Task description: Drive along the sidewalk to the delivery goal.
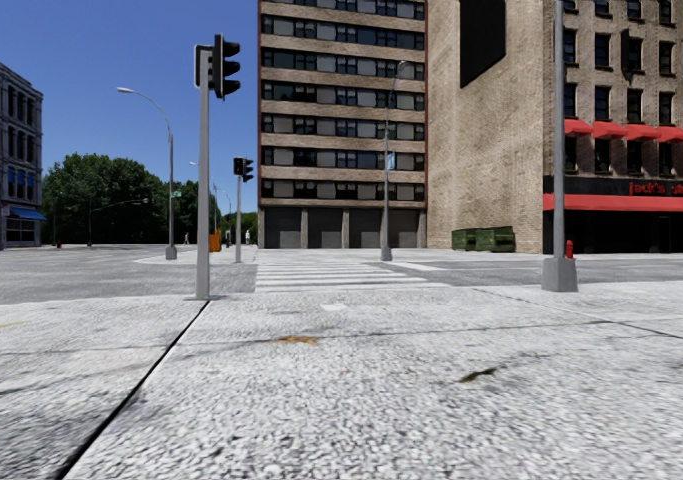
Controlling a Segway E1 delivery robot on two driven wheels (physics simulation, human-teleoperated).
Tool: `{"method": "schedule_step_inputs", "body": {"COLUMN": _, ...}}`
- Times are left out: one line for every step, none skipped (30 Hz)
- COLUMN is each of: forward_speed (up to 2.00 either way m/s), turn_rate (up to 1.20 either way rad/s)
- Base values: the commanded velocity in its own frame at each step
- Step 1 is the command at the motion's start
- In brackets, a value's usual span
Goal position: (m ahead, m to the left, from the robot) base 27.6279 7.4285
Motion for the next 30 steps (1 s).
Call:
{"method": "schedule_step_inputs", "body": {"forward_speed": 2.00, "turn_rate": 0.00}}
{"method": "schedule_step_inputs", "body": {"forward_speed": 2.00, "turn_rate": 0.00}}
{"method": "schedule_step_inputs", "body": {"forward_speed": 2.00, "turn_rate": 0.00}}
{"method": "schedule_step_inputs", "body": {"forward_speed": 2.00, "turn_rate": 0.00}}
{"method": "schedule_step_inputs", "body": {"forward_speed": 2.00, "turn_rate": 0.00}}
{"method": "schedule_step_inputs", "body": {"forward_speed": 2.00, "turn_rate": 0.00}}
{"method": "schedule_step_inputs", "body": {"forward_speed": 2.00, "turn_rate": 0.00}}
{"method": "schedule_step_inputs", "body": {"forward_speed": 2.00, "turn_rate": 0.00}}
{"method": "schedule_step_inputs", "body": {"forward_speed": 2.00, "turn_rate": 0.00}}
{"method": "schedule_step_inputs", "body": {"forward_speed": 2.00, "turn_rate": 0.00}}
{"method": "schedule_step_inputs", "body": {"forward_speed": 2.00, "turn_rate": 0.00}}
{"method": "schedule_step_inputs", "body": {"forward_speed": 2.00, "turn_rate": 0.00}}
{"method": "schedule_step_inputs", "body": {"forward_speed": 2.00, "turn_rate": 0.00}}
{"method": "schedule_step_inputs", "body": {"forward_speed": 2.00, "turn_rate": 0.00}}
{"method": "schedule_step_inputs", "body": {"forward_speed": 2.00, "turn_rate": 0.00}}
{"method": "schedule_step_inputs", "body": {"forward_speed": 2.00, "turn_rate": 0.00}}
{"method": "schedule_step_inputs", "body": {"forward_speed": 2.00, "turn_rate": 0.00}}
{"method": "schedule_step_inputs", "body": {"forward_speed": 2.00, "turn_rate": 0.00}}
{"method": "schedule_step_inputs", "body": {"forward_speed": 2.00, "turn_rate": 0.00}}
{"method": "schedule_step_inputs", "body": {"forward_speed": 2.00, "turn_rate": 0.00}}
{"method": "schedule_step_inputs", "body": {"forward_speed": 2.00, "turn_rate": 0.00}}
{"method": "schedule_step_inputs", "body": {"forward_speed": 2.00, "turn_rate": 0.00}}
{"method": "schedule_step_inputs", "body": {"forward_speed": 2.00, "turn_rate": 0.00}}
{"method": "schedule_step_inputs", "body": {"forward_speed": 2.00, "turn_rate": 0.00}}
{"method": "schedule_step_inputs", "body": {"forward_speed": 2.00, "turn_rate": 0.00}}
{"method": "schedule_step_inputs", "body": {"forward_speed": 2.00, "turn_rate": 0.00}}
{"method": "schedule_step_inputs", "body": {"forward_speed": 2.00, "turn_rate": 0.00}}
{"method": "schedule_step_inputs", "body": {"forward_speed": 2.00, "turn_rate": 0.00}}
{"method": "schedule_step_inputs", "body": {"forward_speed": 2.00, "turn_rate": 0.00}}
{"method": "schedule_step_inputs", "body": {"forward_speed": 2.00, "turn_rate": 0.00}}
